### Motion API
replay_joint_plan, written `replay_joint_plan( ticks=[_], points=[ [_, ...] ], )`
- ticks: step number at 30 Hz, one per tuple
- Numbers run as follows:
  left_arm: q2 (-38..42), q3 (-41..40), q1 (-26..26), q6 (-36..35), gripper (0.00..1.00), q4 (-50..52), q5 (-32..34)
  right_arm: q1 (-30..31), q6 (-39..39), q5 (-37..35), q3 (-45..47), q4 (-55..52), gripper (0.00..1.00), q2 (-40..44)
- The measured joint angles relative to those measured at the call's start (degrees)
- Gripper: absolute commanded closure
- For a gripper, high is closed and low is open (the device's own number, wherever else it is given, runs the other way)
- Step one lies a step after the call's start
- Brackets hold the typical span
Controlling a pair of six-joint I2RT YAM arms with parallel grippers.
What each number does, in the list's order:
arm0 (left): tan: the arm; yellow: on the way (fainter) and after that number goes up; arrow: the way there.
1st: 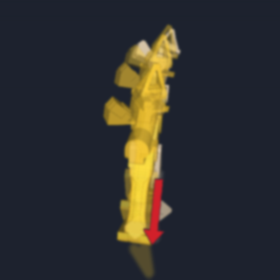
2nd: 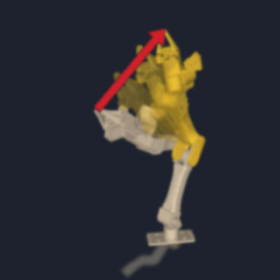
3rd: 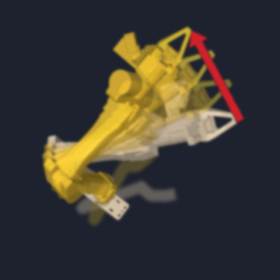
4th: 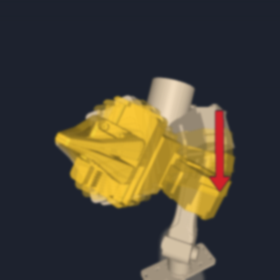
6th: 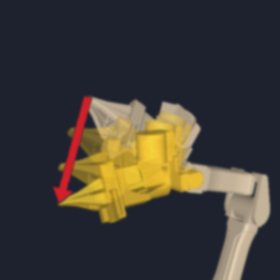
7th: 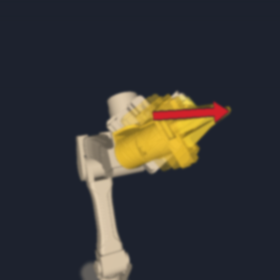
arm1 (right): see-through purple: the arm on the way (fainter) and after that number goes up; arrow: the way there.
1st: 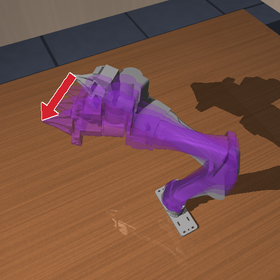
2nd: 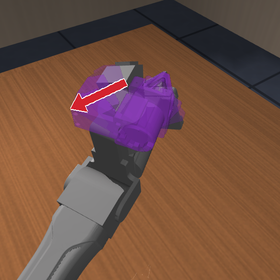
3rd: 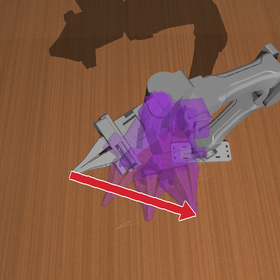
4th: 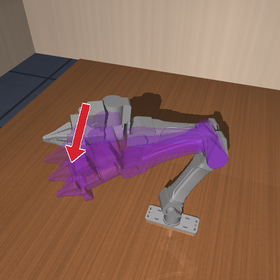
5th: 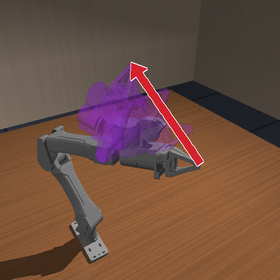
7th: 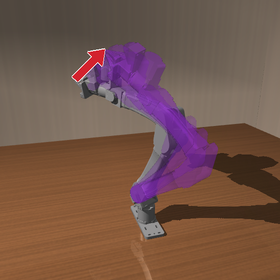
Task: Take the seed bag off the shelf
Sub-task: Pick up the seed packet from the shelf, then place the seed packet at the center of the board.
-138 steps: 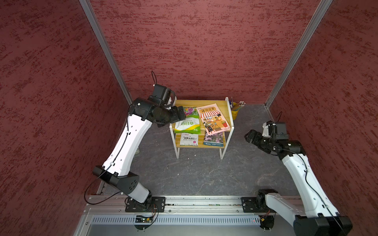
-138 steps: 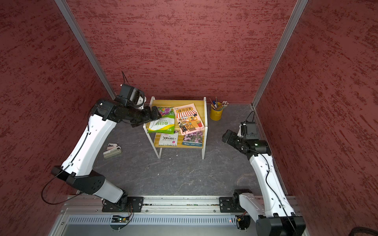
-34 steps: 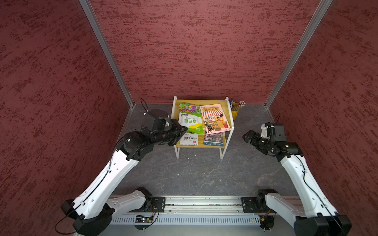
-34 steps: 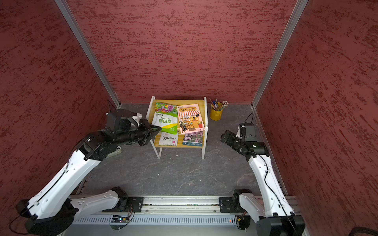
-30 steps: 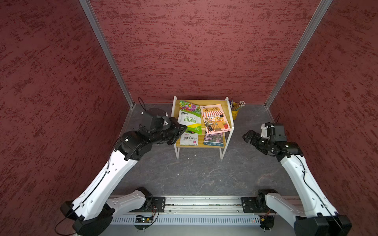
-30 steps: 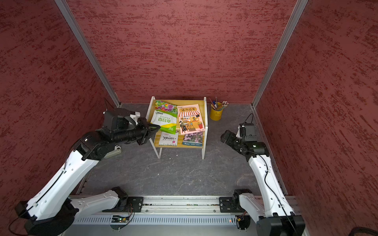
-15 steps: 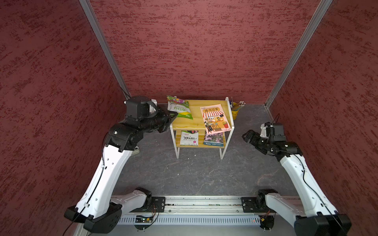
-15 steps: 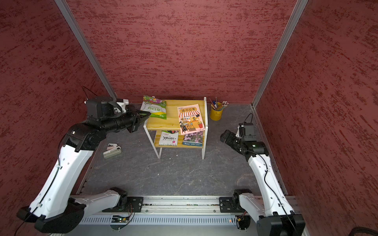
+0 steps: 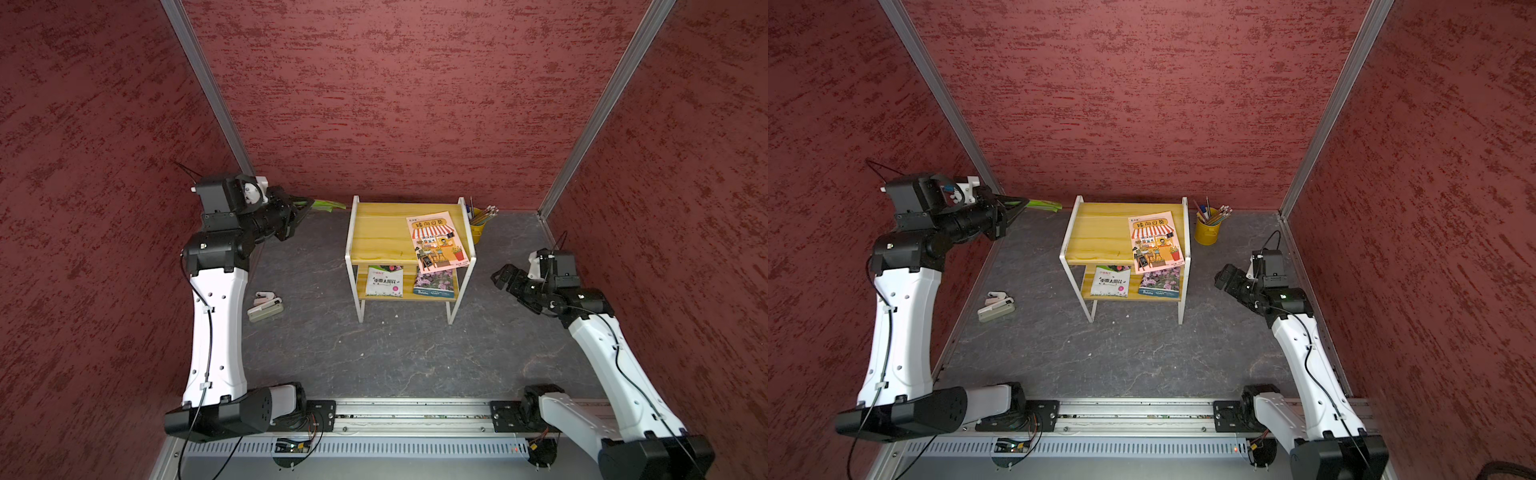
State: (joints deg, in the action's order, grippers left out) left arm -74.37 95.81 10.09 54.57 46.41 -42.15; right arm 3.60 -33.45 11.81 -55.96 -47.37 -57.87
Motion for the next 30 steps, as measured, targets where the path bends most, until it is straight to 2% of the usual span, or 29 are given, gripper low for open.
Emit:
replay_joint_plan(
  ticks=[5, 8, 11, 15, 20, 21, 23, 26, 30],
  points=[
    [-2.03, -12.37, 1.66, -3.63, 1.0, -5.55, -1.11, 0.33, -0.66, 0.0, 0.0, 0.0, 0.02, -0.26],
    [-3.58, -21.16, 1.64, -5.11, 1.0, -9.46, -0.02, 0.68, -0.83, 0.0, 0.0, 0.0, 0.02, -1.01],
    [-6.69, -26.64, 1.64, -7.19, 1.0, -10.69, 2.29, 1.14, -0.94, -0.02, 0.0, 0.02, 0.01, -2.01],
    [-10.95, -29.46, 1.88, -10.45, 1.0, -10.12, 6.38, 1.75, -1.25, 0.0, 0.0, 0.04, 0.02, -3.15],
    [-17.11, -27.52, 2.12, -14.43, 0.99, -6.84, 12.24, 2.47, -1.29, -0.02, 0.0, 0.2, 0.02, -4.42],
    [-18.29, -26.84, 2.12, -14.97, 0.96, -5.92, 13.51, 2.62, -1.29, -0.02, 0.0, 0.24, 0.01, -4.66],
    [-19.78, -25.88, 2.14, -16.17, 0.7, -4.07, 15.82, 2.8, -1.27, -0.02, 0.0, 0.37, 0.02, -5.01],
    [-20.63, -25.29, 2.23, -16.76, 0.58, -1.38, 18.49, 3.02, -1.29, 0.0, 0.0, 0.57, 0.02, -5.38],
    [-20.98, -25.42, 2.84, -16.98, 0.23, 1.4, 21.99, 3.17, -1.27, -0.02, 0.0, 0.7, 0.02, -5.6]
  ],
)
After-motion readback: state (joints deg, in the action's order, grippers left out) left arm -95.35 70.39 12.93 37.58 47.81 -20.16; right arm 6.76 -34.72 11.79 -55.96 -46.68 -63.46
